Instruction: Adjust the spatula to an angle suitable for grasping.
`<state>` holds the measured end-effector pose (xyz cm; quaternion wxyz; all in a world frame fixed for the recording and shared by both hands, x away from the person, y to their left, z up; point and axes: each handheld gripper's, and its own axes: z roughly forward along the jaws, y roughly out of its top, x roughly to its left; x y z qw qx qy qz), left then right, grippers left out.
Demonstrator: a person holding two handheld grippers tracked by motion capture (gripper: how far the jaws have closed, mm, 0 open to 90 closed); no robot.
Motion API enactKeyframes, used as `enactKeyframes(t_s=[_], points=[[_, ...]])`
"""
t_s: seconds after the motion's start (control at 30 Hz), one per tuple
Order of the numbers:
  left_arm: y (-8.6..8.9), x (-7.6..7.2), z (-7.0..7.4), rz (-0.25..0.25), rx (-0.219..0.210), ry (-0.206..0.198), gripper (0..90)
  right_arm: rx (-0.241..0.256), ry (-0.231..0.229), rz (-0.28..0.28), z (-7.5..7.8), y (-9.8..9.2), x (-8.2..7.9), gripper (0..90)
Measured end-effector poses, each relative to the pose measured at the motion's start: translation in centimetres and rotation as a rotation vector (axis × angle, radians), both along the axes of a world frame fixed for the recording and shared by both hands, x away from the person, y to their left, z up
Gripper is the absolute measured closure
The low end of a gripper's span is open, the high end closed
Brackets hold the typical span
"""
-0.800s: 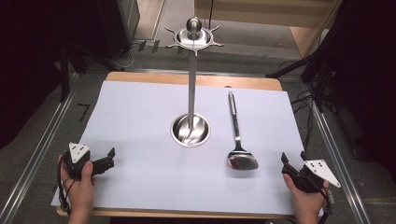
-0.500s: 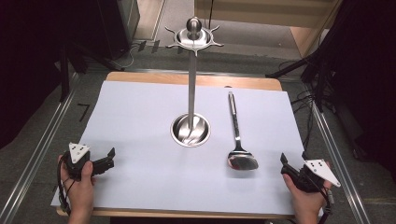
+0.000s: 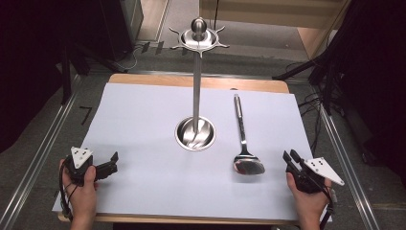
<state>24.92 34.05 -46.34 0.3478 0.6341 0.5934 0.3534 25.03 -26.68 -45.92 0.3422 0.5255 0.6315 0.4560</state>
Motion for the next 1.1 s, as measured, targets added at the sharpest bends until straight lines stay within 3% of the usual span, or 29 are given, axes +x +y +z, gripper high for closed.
enactKeyframes(t_s=[0.27, 0.53, 1.1], points=[[0.0, 0.0, 0.0, -0.001, -0.002, -0.005, 0.4, -0.026, 0.001, 0.008, 0.9, 1.5, 1.2, 72.4], [0.0, 0.0, 0.0, -0.002, 0.000, -0.006, 0.4, 0.015, 0.008, 0.025, 2.1, 2.6, 3.1, 64.5], [0.1, 0.0, 0.0, 0.000, -0.005, -0.007, 0.4, 0.018, 0.043, 0.030, 2.9, 4.1, 5.6, 61.1]])
